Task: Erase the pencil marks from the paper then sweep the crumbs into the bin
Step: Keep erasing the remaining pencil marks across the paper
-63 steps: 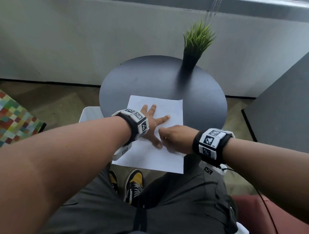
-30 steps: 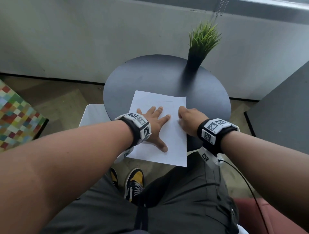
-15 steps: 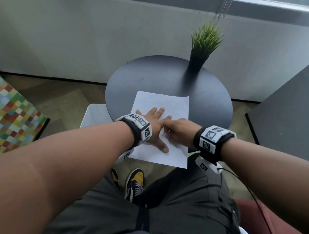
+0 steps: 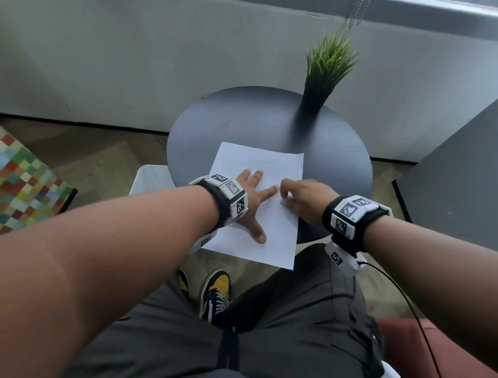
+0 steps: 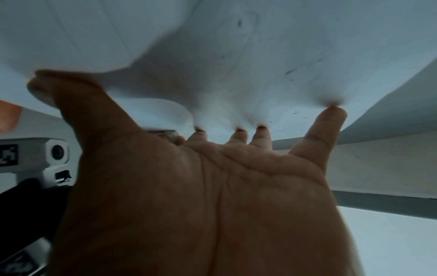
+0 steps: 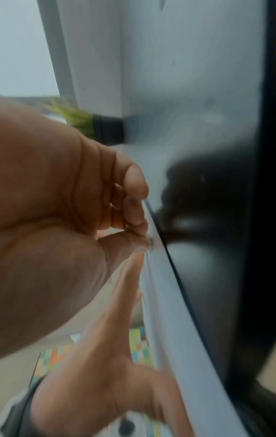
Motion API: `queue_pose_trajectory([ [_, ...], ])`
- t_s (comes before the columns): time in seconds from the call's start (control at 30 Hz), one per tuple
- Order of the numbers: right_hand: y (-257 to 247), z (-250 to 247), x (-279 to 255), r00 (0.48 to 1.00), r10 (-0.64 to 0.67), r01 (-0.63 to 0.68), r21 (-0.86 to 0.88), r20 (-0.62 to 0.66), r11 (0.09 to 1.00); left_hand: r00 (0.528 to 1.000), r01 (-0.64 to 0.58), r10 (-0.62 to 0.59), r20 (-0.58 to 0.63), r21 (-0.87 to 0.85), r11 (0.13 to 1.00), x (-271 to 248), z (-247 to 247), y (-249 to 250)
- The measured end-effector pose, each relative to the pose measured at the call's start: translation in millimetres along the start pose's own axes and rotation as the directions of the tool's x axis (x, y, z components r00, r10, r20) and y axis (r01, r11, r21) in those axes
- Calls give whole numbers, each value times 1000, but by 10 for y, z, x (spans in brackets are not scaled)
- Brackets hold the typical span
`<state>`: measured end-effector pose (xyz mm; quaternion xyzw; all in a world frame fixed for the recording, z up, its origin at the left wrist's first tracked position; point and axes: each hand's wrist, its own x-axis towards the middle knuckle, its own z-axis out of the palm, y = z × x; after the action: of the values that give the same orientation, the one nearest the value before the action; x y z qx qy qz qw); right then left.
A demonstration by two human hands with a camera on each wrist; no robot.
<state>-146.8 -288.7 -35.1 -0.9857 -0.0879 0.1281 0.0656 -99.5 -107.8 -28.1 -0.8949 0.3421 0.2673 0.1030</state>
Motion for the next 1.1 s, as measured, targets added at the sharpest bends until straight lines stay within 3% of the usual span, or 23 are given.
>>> queue_pose_trajectory([
  [0.13,-202,107,-116,954,-239,232,62,183,971,1000,-1,1,16,-1,1000,-9,-3,-10],
  [0.27,48,-54,-23,997,-62,60,27,54,998,1000,9,-9,18,3,1000,14,-8,3],
  [0.33,-15,-14,-75,986,-153,155,-18,63,988,1000,9,-9,23,4,1000,21,-2,-1],
  [0.43,-194,75,-193,910,-340,348,5,238,937,1000,10,-10,28,10,1000,35,5,-2],
  [0.5,-111,-7,-132,948,-243,246,16,207,969,999,14,-15,30,11,1000,44,-9,9],
  [0.6,62,-53,-70,995,-82,83,-14,51,996,999,22,-22,26,2,1000,61,-19,17],
  [0.67,-24,16,-123,980,-179,180,2,92,984,999,27,-27,30,1,1000,68,-14,10],
  [0.73,-143,85,-195,924,-305,307,30,229,951,999,31,-31,33,3,1000,71,-10,7],
  [0.8,-75,33,-148,939,-261,261,29,226,965,999,31,-31,35,8,999,77,-19,18],
  [0.9,119,-9,-74,987,-133,134,-12,91,991,999,33,-33,30,8,999,86,-18,32],
  [0.97,13,50,-131,967,-216,219,-10,131,976,999,34,-34,31,13,999,81,-12,20],
  [1.03,-156,122,-234,909,-345,350,21,235,936,999,32,-33,29,14,999,82,-1,15],
  [1.1,-99,95,-189,938,-267,265,40,222,963,999,31,-31,29,10,999,92,-10,19],
])
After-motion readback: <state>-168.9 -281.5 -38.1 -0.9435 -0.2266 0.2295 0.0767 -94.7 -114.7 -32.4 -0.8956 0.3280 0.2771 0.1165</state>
